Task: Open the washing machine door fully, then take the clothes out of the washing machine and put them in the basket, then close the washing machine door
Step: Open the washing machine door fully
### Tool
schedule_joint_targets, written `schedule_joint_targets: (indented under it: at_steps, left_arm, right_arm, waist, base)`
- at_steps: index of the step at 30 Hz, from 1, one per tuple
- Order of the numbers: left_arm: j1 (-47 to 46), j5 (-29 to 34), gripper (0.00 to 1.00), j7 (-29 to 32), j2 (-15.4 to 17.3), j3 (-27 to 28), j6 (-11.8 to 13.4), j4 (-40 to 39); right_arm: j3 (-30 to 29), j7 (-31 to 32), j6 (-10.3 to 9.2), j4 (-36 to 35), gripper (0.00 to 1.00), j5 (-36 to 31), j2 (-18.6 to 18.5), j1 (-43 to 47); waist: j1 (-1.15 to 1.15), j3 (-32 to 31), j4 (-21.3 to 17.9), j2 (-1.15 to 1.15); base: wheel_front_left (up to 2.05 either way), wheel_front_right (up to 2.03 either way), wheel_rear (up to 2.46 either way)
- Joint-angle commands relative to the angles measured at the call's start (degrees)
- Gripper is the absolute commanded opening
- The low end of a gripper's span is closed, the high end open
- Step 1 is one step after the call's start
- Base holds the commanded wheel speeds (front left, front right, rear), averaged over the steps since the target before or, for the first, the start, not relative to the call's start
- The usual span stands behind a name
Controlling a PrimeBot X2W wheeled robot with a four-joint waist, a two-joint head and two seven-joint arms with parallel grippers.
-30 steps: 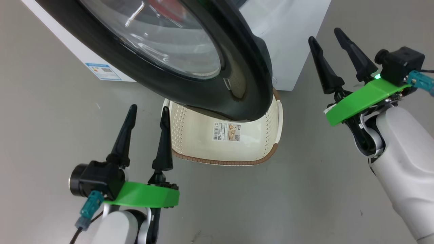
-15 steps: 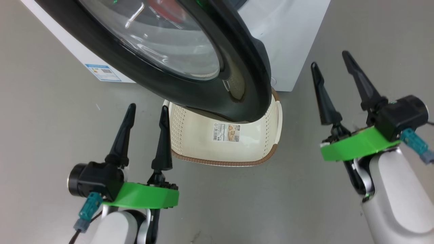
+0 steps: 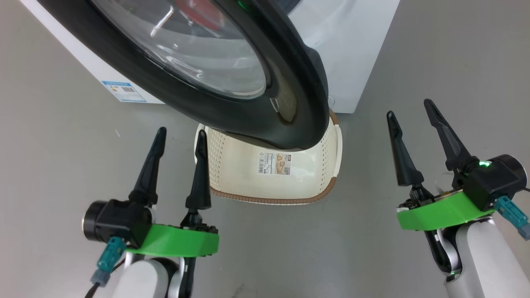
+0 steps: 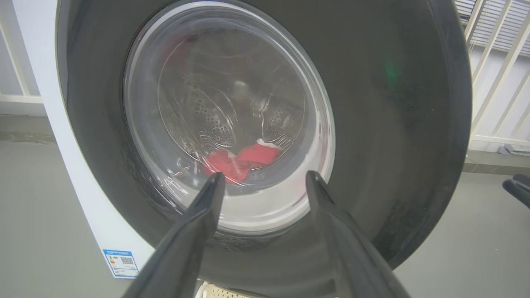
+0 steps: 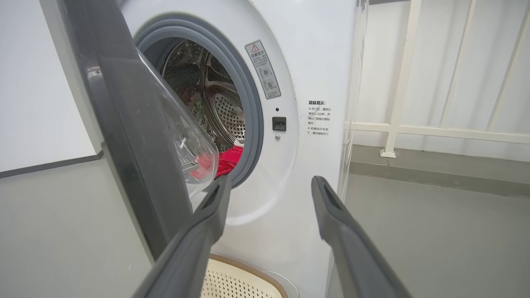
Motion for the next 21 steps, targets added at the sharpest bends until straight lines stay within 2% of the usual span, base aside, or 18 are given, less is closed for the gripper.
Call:
schedule_joint_targets:
  at_steps: [1, 21]
  left_arm:
    - [0.8, 0.3, 1.0, -0.4, 1.0, 1.8, 0.5, -1.7]
    - [0.9, -0.1, 1.0, -0.4, 1.0, 2.3, 0.6, -2.3]
  right_arm:
    - [1.2, -0.3, 0.03, -1.9, 1.0, 0.4, 0.5, 1.1]
    - [2.0, -0.3, 0.03, -3.2, 1.0, 1.4, 0.5, 3.3]
  waist:
    - [0.0, 0.0, 0.0, 0.0]
    - [0.0, 0.7, 0.0, 0.0]
  base:
    - [0.0, 0.0, 0.0]
    - [0.0, 0.0, 0.0]
